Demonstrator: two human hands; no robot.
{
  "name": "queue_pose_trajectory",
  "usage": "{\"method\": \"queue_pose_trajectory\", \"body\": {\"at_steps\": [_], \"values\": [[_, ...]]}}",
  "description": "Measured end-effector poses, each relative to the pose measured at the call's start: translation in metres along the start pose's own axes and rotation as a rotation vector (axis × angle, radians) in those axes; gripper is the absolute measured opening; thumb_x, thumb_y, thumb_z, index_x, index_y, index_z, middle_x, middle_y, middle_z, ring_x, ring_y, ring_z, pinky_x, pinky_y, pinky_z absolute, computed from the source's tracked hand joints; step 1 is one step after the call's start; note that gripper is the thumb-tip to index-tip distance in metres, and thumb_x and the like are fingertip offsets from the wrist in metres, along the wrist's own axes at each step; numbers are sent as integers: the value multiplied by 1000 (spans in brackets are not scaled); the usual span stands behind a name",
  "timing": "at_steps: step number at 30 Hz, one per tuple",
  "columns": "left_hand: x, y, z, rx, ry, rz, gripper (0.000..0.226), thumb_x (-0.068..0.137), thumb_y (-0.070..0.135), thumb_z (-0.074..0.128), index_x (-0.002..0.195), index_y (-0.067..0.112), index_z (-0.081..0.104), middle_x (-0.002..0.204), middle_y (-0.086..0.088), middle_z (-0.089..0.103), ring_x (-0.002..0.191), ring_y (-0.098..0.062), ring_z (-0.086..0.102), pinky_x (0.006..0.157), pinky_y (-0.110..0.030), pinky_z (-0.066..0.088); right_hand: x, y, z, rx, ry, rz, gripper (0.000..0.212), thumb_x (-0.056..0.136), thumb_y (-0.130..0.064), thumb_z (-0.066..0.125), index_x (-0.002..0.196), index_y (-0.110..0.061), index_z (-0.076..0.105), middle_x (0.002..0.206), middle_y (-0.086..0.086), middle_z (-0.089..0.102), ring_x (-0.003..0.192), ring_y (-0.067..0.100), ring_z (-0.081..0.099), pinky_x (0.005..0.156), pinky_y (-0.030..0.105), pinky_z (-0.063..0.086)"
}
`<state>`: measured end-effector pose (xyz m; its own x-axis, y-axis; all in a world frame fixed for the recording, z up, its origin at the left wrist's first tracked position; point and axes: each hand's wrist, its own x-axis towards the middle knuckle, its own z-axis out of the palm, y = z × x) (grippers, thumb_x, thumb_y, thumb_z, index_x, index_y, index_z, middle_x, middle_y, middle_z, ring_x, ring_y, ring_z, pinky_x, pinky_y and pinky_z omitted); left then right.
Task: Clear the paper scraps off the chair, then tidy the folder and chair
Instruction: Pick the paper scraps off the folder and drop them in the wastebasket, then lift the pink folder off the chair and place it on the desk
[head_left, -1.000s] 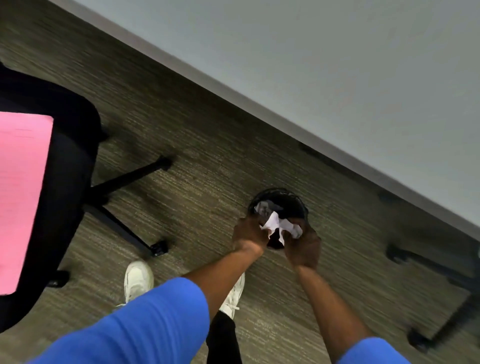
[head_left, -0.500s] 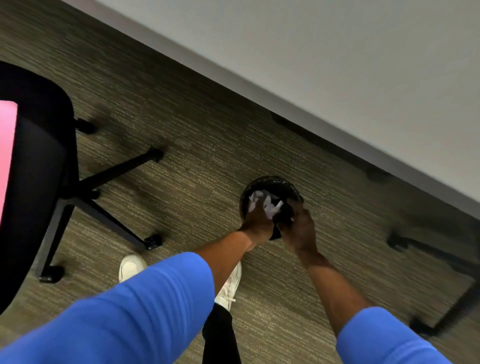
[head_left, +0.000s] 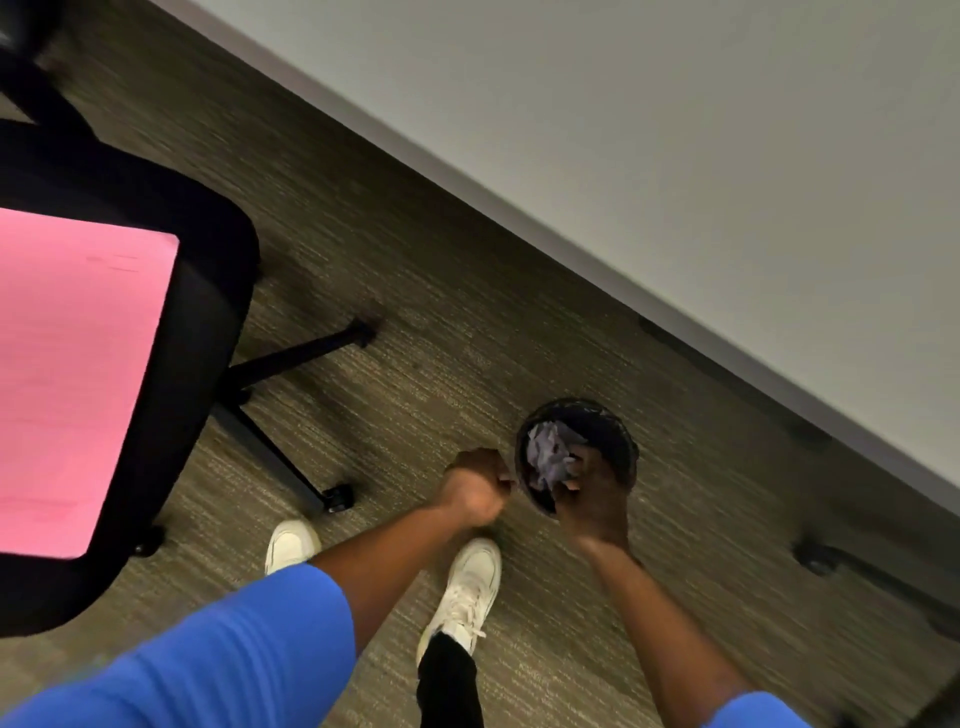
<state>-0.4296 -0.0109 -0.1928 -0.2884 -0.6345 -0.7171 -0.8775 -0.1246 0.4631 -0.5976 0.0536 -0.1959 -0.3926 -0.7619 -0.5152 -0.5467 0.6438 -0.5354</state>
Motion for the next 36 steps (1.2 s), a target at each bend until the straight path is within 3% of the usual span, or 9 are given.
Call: {"method": "queue_pose_trajectory", "body": {"at_steps": [4,7,10,13,20,23,26,30,36], "values": [[-18,-30,-35,-38,22,-29,24,98,19,67,117,8,76,122,-12,77,117,-29,72,95,-32,55,-14,-44,12,-43,-83,-31,49,95,-9,68,144,-12,58,138,9,68,132,28,62,115,30,43],[-35,-55,-66,-122,60,-73,20,94,29,76,104,12,80,111,-8,81,111,-25,75,95,-35,60,-27,-81,23,-12,-99,-51,50,91,-1,65,139,-11,60,123,13,72,120,32,66,110,43,49],[-53,-81,-100,-201,117,-119,21,89,35,83,78,23,71,91,0,80,95,-22,77,92,-37,62,-41,-126,36,-70,-181,-25,44,96,-9,65,139,-13,60,119,11,76,118,30,68,102,37,53],[-73,-106,-137,-241,200,-122,29,89,33,82,67,27,64,72,13,69,82,-17,73,89,-35,62,-53,-173,52,-68,-148,-64,29,95,-15,68,124,-15,69,108,5,80,109,27,74,93,37,57],[-128,-163,-239,-175,436,-82,8,92,35,72,91,27,72,87,7,77,87,-20,74,82,-40,61,-79,-272,110,55,-158,-293,46,89,-5,67,131,-24,61,91,-9,77,80,9,74,88,37,60],[-149,-193,-280,-55,550,-127,9,94,37,68,99,31,73,97,6,78,92,-25,73,79,-39,60,-90,-308,143,129,-184,-321,42,91,-7,66,130,-23,61,90,-7,77,79,15,75,85,41,61],[-165,-228,-314,-14,647,-145,12,100,36,68,104,26,73,102,3,78,89,-22,71,77,-39,61,-106,-343,179,236,-180,-285,33,96,-23,70,128,-22,62,88,-2,76,81,21,74,83,47,62],[-178,-276,-348,51,758,-197,26,101,32,68,120,14,70,118,-4,71,104,-21,65,77,-34,47,-119,-377,218,268,-79,-198,40,97,-49,67,128,-25,60,91,-9,73,94,22,72,88,46,59],[-183,-344,-374,50,750,-401,60,94,36,78,143,12,52,142,-10,53,129,-29,56,98,-45,56,-130,-398,247,206,-12,-110,40,97,-51,66,127,-27,55,96,-9,71,98,21,69,85,42,57]]}}
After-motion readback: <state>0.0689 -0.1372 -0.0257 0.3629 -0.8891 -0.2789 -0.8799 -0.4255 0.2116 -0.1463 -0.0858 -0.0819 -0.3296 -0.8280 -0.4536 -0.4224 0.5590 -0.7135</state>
